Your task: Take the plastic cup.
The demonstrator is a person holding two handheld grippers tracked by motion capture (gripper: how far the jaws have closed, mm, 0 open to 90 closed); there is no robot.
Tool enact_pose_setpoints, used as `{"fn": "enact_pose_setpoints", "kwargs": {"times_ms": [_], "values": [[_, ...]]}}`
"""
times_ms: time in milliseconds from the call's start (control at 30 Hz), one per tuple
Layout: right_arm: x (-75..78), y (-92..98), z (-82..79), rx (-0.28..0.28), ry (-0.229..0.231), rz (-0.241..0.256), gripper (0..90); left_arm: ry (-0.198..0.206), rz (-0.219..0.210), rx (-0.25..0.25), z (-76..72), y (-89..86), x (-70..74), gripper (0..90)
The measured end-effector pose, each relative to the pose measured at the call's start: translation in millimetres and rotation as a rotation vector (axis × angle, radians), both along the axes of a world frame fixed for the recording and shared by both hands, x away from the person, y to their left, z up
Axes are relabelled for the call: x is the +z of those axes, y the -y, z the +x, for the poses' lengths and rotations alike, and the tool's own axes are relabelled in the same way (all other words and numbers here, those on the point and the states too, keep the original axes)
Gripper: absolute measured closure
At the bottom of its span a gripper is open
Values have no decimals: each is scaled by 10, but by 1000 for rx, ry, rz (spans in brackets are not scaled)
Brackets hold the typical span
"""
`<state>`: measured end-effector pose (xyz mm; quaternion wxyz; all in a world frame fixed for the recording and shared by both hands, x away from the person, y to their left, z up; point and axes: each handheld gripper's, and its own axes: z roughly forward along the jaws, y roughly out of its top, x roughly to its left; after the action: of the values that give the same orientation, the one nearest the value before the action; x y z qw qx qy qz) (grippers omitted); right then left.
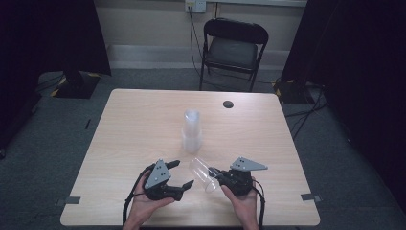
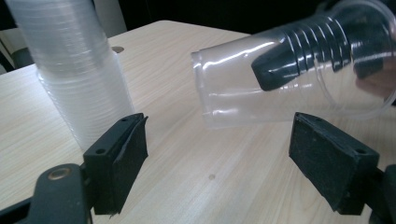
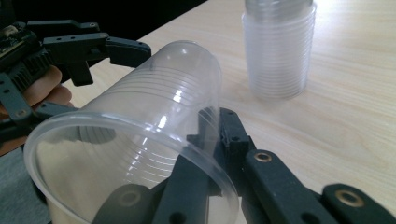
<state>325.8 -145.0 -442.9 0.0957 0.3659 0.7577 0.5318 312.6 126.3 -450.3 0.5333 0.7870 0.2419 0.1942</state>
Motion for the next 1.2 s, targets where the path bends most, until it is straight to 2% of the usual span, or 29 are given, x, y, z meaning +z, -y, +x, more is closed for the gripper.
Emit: {"fn": "enact_pose_setpoints", "kwargs": {"times_ms": [133, 167, 233, 267, 333, 367, 467, 500, 567, 700, 767, 867, 1067, 1200], "values": [[25, -28, 34, 24, -46, -50, 890, 12, 50, 8, -10, 44, -20, 193], [26, -38, 41, 29, -57, -54, 890, 21, 60, -7, -14, 51, -27, 194], [28, -49, 53, 37, -68, -69, 890, 21, 59, -5, -20, 63, -30, 193], [27, -61, 62, 42, -77, -76, 890, 38, 78, -10, -24, 74, -35, 193], [34, -86, 89, 51, -109, -95, 890, 51, 89, -11, -31, 88, -47, 191], [39, -87, 98, 52, -118, -97, 890, 61, 100, -25, -36, 96, -61, 194], [59, -88, 112, 57, -128, -99, 890, 78, 122, -25, -36, 111, -74, 204], [66, -90, 116, 59, -132, -101, 890, 85, 145, -31, -34, 117, -76, 204], [84, -107, 129, 68, -142, -109, 888, 102, 162, -37, -41, 138, -85, 201], [109, -132, 150, 89, -167, -115, 886, 112, 209, -34, -49, 184, -120, 198], [115, -159, 153, 91, -178, -132, 886, 109, 207, -38, -51, 196, -133, 197], [112, -201, 172, 104, -210, -155, 886, 138, 241, -43, -67, 228, -151, 186], [93, -270, 199, 145, -248, -204, 867, 162, 261, -56, -95, 280, -167, 158], [79, -291, 206, 144, -252, -203, 874, 156, 251, -55, -110, 316, -175, 154]]}}
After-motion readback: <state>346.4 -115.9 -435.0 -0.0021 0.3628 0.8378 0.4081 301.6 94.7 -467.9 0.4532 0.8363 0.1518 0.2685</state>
